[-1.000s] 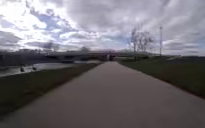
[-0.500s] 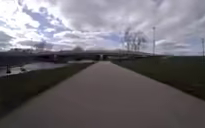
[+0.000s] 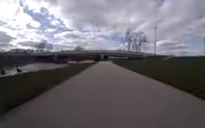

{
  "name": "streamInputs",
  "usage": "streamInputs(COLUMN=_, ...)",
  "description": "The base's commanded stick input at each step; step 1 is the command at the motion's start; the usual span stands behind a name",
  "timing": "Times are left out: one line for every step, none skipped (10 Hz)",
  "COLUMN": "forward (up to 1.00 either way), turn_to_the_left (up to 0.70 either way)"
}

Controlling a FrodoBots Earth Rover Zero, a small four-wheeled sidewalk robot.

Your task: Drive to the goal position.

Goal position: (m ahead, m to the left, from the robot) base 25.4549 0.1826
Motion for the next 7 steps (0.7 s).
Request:
streamInputs(forward=1.00, turn_to_the_left=0.00)
streamInputs(forward=1.00, turn_to_the_left=0.00)
streamInputs(forward=1.00, turn_to_the_left=0.00)
streamInputs(forward=1.00, turn_to_the_left=0.00)
streamInputs(forward=1.00, turn_to_the_left=0.00)
streamInputs(forward=1.00, turn_to_the_left=0.00)
streamInputs(forward=1.00, turn_to_the_left=0.00)
